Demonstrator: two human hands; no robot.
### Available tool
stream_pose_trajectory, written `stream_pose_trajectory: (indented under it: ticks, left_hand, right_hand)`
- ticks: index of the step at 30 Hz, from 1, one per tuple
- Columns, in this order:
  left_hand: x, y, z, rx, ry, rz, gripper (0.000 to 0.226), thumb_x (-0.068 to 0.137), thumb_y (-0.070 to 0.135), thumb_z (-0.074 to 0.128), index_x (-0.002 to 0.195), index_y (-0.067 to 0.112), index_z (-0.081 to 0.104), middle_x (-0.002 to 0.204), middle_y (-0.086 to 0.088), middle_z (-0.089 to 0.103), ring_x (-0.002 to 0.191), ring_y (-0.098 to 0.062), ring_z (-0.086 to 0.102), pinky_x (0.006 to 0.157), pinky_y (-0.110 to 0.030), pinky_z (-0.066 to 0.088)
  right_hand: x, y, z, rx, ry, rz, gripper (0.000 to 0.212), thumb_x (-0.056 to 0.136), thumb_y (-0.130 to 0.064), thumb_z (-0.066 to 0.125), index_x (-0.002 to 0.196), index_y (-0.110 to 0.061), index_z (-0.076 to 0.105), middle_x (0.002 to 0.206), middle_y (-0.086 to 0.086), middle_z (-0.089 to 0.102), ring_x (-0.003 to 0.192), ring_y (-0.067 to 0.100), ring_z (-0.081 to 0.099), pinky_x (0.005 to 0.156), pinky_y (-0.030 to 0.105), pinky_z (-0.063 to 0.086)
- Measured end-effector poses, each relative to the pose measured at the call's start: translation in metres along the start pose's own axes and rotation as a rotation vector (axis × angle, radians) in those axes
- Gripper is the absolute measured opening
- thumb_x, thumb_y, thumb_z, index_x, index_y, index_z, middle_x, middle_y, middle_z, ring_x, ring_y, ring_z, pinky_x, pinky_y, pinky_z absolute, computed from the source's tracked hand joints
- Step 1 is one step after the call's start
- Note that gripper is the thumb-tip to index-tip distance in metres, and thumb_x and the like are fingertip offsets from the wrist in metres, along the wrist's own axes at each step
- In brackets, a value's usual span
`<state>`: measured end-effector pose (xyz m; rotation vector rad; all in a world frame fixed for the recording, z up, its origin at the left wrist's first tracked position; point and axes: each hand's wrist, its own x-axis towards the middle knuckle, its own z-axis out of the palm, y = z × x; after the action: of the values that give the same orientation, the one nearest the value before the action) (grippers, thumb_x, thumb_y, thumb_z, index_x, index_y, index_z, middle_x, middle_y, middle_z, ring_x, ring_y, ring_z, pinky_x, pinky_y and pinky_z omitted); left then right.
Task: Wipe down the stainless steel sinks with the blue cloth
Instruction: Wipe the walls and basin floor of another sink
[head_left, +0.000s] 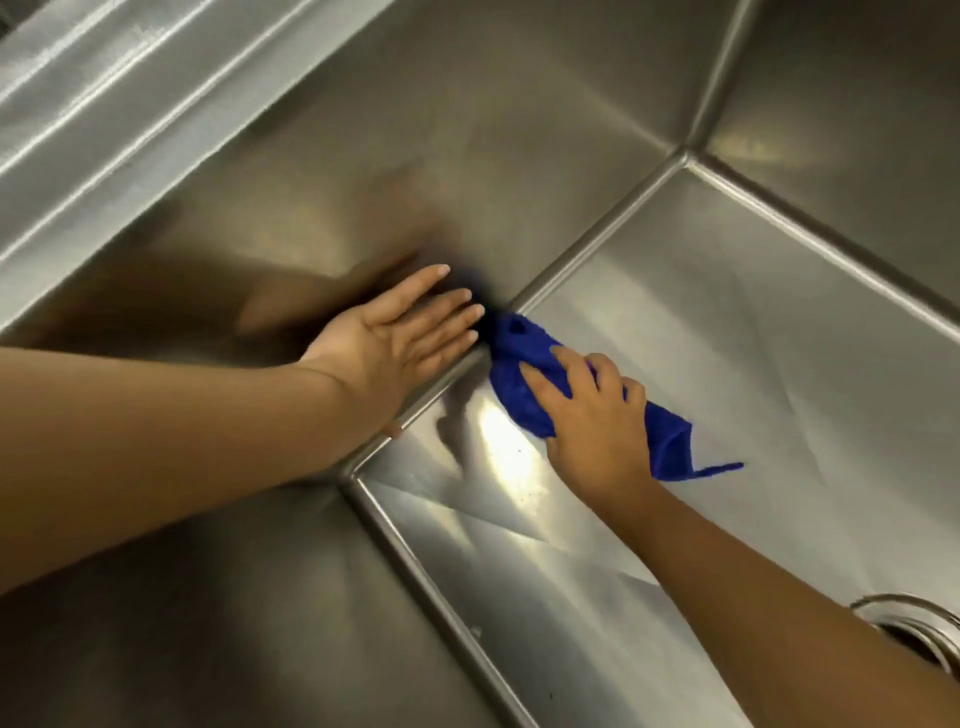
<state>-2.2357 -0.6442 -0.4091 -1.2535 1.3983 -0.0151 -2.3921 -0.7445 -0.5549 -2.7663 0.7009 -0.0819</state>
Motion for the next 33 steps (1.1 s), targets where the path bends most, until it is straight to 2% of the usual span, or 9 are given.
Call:
stream_pose_trajectory:
  ticks: [5, 8, 12, 15, 19, 22, 26, 30, 33]
  left_hand:
    - [-0.032, 0.0, 0.009, 0.037, -0.019, -0.003, 0.092, 0.095, 0.063, 0.022, 0.143, 0.003, -0.03, 0.152, -0.017, -0.033, 0.141, -0.034, -0.027, 0.092, -0.057, -0.029]
    - [-0.041, 0.005, 0.016, 0.05, -0.039, -0.021, 0.095, 0.095, 0.064, 0.024, 0.142, 0.002, -0.03, 0.153, -0.019, -0.031, 0.142, -0.034, -0.025, 0.09, -0.058, -0.029]
    - [-0.049, 0.01, 0.018, 0.057, -0.07, -0.032, 0.096, 0.094, 0.065, 0.024, 0.143, 0.001, -0.03, 0.152, -0.02, -0.032, 0.142, -0.034, -0.027, 0.093, -0.056, -0.029]
    - [-0.05, 0.008, 0.014, 0.078, -0.082, 0.025, 0.097, 0.093, 0.067, 0.024, 0.144, 0.003, -0.028, 0.153, -0.019, -0.031, 0.142, -0.033, -0.027, 0.094, -0.056, -0.028]
    - [-0.044, 0.004, 0.003, 0.098, -0.079, 0.028, 0.097, 0.092, 0.07, 0.02, 0.144, 0.004, -0.03, 0.153, -0.018, -0.032, 0.141, -0.032, -0.03, 0.093, -0.058, -0.03]
    - [-0.036, 0.003, -0.003, 0.076, -0.058, 0.015, 0.092, 0.095, 0.065, 0.019, 0.144, 0.005, -0.029, 0.153, -0.017, -0.032, 0.14, -0.033, -0.03, 0.097, -0.058, -0.029]
    - [-0.025, 0.004, -0.007, -0.016, -0.042, -0.015, 0.098, 0.091, 0.069, 0.024, 0.145, 0.005, -0.028, 0.154, -0.017, -0.028, 0.143, -0.033, -0.024, 0.1, -0.057, -0.027]
    - [-0.02, 0.009, -0.009, -0.11, -0.034, 0.003, 0.108, 0.087, 0.074, 0.029, 0.142, 0.007, -0.034, 0.152, -0.015, -0.034, 0.142, -0.032, -0.028, 0.099, -0.059, -0.028]
    - [-0.016, 0.006, -0.012, -0.178, -0.034, 0.002, 0.109, 0.086, 0.074, 0.032, 0.14, 0.009, -0.037, 0.151, -0.014, -0.036, 0.141, -0.031, -0.03, 0.096, -0.059, -0.03]
  right_hand:
    - [-0.034, -0.02, 0.012, 0.008, -0.084, -0.269, 0.074, 0.044, -0.015, 0.086, 0.114, -0.026, 0.066, 0.124, 0.008, 0.058, 0.105, 0.033, 0.047, 0.072, 0.048, 0.047]
    - [-0.015, -0.027, 0.009, -0.007, -0.05, -0.154, 0.07, 0.058, -0.012, 0.08, 0.123, -0.026, 0.06, 0.133, 0.009, 0.052, 0.111, 0.036, 0.049, 0.081, 0.05, 0.043]
    - [-0.014, -0.072, 0.015, 0.091, -0.056, 0.163, 0.071, 0.079, -0.013, 0.063, 0.143, -0.028, 0.038, 0.148, 0.008, 0.031, 0.127, 0.036, 0.032, 0.095, 0.05, 0.031]
    - [-0.048, -0.106, 0.029, 0.131, -0.06, -0.115, 0.066, 0.055, -0.02, 0.082, 0.119, -0.028, 0.065, 0.127, 0.009, 0.056, 0.105, 0.036, 0.053, 0.077, 0.047, 0.045]
    - [-0.062, -0.107, 0.033, 0.156, -0.119, -0.349, 0.061, 0.042, -0.028, 0.089, 0.101, -0.031, 0.073, 0.118, 0.007, 0.064, 0.095, 0.035, 0.062, 0.073, 0.045, 0.052]
    - [-0.038, -0.085, 0.024, 0.108, -0.063, -0.187, 0.058, 0.053, -0.017, 0.084, 0.108, -0.028, 0.07, 0.124, 0.009, 0.059, 0.1, 0.035, 0.058, 0.077, 0.046, 0.048]
    - [-0.012, -0.044, 0.011, 0.077, 0.0, 0.116, 0.071, 0.073, -0.013, 0.068, 0.138, -0.029, 0.047, 0.144, 0.007, 0.039, 0.121, 0.035, 0.04, 0.09, 0.049, 0.037]
    - [-0.082, -0.05, 0.02, 0.082, -0.015, -0.139, 0.076, 0.049, -0.024, 0.084, 0.122, -0.03, 0.063, 0.129, 0.006, 0.051, 0.106, 0.034, 0.049, 0.078, 0.047, 0.049]
    - [-0.137, -0.056, 0.02, 0.106, -0.132, -0.425, 0.067, 0.047, -0.035, 0.087, 0.111, -0.035, 0.067, 0.129, 0.003, 0.053, 0.109, 0.032, 0.047, 0.076, 0.045, 0.054]
